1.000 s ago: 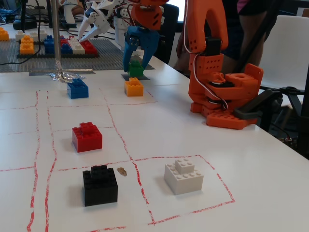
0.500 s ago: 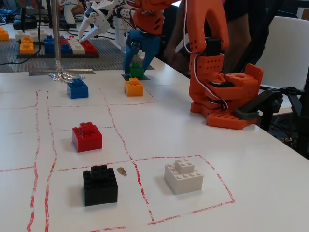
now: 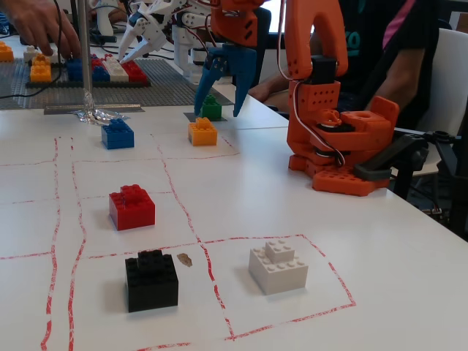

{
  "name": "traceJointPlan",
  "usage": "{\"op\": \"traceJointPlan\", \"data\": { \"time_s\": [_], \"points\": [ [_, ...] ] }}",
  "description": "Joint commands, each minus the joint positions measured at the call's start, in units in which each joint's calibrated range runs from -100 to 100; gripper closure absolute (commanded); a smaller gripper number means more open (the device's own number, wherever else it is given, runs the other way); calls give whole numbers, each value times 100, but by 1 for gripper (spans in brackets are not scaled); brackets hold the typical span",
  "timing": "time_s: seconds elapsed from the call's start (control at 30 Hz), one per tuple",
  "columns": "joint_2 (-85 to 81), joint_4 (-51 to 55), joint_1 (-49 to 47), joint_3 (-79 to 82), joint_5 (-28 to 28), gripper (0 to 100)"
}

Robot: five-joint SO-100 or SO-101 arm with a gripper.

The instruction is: Grab the block and put it in the grey marker

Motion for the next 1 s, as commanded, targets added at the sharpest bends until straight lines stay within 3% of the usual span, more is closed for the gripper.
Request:
{"op": "traceJointPlan", "data": {
  "time_s": [0.0,0.2,0.53,0.83,0.97],
  "points": [
    [-1486,673,-547,-526,-264,67],
    [-2864,1024,-1994,607,-943,71],
    [-4390,869,-5381,2384,-2427,79],
    [-6035,-1522,-7569,4433,-3194,99],
    [-6673,-2518,-8002,5322,-3590,100]
  ]
}}
